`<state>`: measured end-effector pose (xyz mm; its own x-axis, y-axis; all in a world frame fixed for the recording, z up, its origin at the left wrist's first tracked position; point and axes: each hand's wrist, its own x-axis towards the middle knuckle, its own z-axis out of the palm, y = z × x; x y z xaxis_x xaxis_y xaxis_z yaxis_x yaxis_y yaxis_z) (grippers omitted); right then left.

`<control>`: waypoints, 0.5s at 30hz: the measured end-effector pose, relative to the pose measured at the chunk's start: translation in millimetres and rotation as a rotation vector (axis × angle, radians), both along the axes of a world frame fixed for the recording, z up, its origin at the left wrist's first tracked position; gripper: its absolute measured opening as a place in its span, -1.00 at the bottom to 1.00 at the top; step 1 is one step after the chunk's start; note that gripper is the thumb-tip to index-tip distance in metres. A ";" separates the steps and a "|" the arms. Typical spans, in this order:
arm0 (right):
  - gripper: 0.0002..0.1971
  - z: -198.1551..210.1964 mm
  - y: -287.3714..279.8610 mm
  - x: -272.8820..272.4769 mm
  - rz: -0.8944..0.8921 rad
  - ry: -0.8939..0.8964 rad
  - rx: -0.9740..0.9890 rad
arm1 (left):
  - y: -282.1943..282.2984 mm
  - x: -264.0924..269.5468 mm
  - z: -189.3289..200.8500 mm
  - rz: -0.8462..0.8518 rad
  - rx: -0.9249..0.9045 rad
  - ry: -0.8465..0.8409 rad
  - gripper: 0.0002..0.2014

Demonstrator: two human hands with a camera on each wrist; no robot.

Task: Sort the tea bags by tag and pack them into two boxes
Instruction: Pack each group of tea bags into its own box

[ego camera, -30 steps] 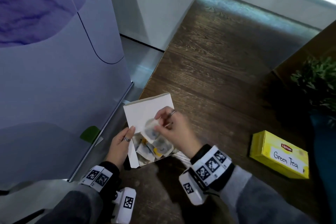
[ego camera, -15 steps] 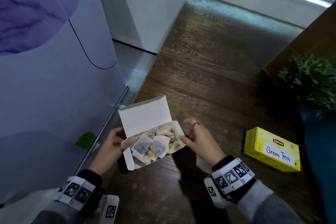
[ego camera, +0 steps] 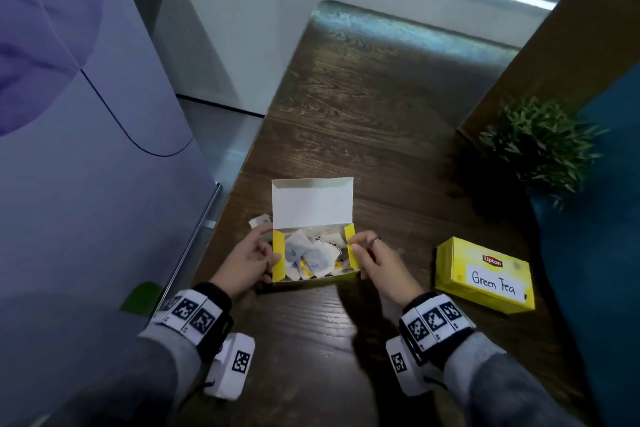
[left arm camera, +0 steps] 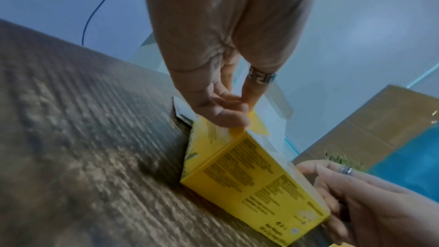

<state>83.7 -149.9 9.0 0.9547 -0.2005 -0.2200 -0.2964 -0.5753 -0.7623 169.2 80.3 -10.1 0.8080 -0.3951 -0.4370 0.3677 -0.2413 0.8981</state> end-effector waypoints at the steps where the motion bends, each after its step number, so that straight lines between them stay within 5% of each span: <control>1: -0.88 -2.9 -3.7 0.9 -0.030 -0.013 0.011 | -3.2 2.8 -0.9 -0.026 0.029 -0.016 -0.47; 7: -0.30 -9.9 -21.6 18.5 -0.048 0.074 0.207 | -16.3 13.6 1.7 -0.152 0.061 -0.052 -0.33; 10: -0.38 -15.5 -30.2 24.3 -0.075 0.070 0.375 | -17.0 15.2 1.8 -0.173 0.052 -0.069 -0.31; 15: -0.63 -18.6 -30.2 14.6 -0.091 -0.094 0.336 | -16.7 7.7 -5.1 -0.121 0.020 -0.118 -0.44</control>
<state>98.3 -180.1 -9.6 0.9553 -0.2171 -0.2006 -0.2550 -0.2620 -0.9308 176.9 63.6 -15.2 0.8011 -0.4851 -0.3504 0.2271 -0.2953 0.9280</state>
